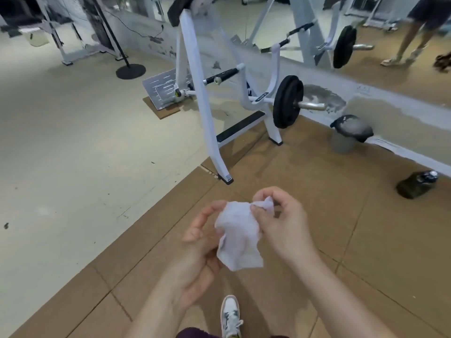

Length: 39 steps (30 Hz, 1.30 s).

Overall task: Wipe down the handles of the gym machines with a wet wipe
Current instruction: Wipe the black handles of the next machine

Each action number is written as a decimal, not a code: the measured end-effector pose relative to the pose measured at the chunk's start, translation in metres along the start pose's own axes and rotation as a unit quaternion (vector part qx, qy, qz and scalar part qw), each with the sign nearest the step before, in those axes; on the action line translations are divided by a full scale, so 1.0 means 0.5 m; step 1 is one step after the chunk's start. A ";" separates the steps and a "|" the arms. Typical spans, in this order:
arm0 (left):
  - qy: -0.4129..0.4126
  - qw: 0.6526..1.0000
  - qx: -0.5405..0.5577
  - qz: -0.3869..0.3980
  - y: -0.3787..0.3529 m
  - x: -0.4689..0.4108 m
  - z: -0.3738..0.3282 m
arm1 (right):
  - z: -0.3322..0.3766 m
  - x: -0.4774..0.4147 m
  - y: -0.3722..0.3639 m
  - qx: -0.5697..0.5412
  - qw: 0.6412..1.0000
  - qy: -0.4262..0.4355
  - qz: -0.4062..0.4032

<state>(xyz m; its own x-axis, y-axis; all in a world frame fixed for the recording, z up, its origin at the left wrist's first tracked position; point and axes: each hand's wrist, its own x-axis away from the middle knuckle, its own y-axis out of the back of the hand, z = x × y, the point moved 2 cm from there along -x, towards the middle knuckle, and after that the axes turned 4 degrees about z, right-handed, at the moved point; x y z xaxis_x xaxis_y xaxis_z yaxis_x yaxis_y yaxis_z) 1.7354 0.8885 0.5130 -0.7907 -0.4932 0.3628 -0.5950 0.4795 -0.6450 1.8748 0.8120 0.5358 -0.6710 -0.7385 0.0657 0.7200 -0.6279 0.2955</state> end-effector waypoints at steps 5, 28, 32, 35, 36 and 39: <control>0.003 0.999 -0.043 0.026 -0.078 -0.209 -0.061 | -0.005 -0.194 0.091 0.134 0.989 0.059 0.003; 0.107 0.958 -0.166 -0.206 -0.391 -1.144 -0.159 | -0.123 -1.101 0.387 -0.190 0.960 -0.084 0.186; 0.048 0.977 -0.121 -0.171 -0.376 -1.274 -0.222 | -0.137 -1.265 0.358 -0.025 0.992 -0.027 0.123; -0.016 0.985 -0.077 -0.154 -0.354 -1.367 -0.286 | -0.137 -1.404 0.342 0.026 0.997 0.001 0.079; -0.037 0.979 -0.119 -0.163 -0.342 -1.399 -0.309 | -0.131 -1.452 0.334 0.035 0.996 0.002 0.077; -0.084 0.938 -0.254 -0.222 -0.314 -1.488 -0.389 | -0.106 -1.575 0.296 0.087 0.989 0.000 0.119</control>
<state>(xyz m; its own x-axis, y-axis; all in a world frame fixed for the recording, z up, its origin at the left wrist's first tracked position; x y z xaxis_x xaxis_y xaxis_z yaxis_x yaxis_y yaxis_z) 2.3892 1.3215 0.4755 -0.4410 -0.8124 0.3814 -0.8855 0.4632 -0.0372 2.5193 1.2877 0.4773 -0.4860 -0.8603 0.1541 0.8164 -0.3839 0.4314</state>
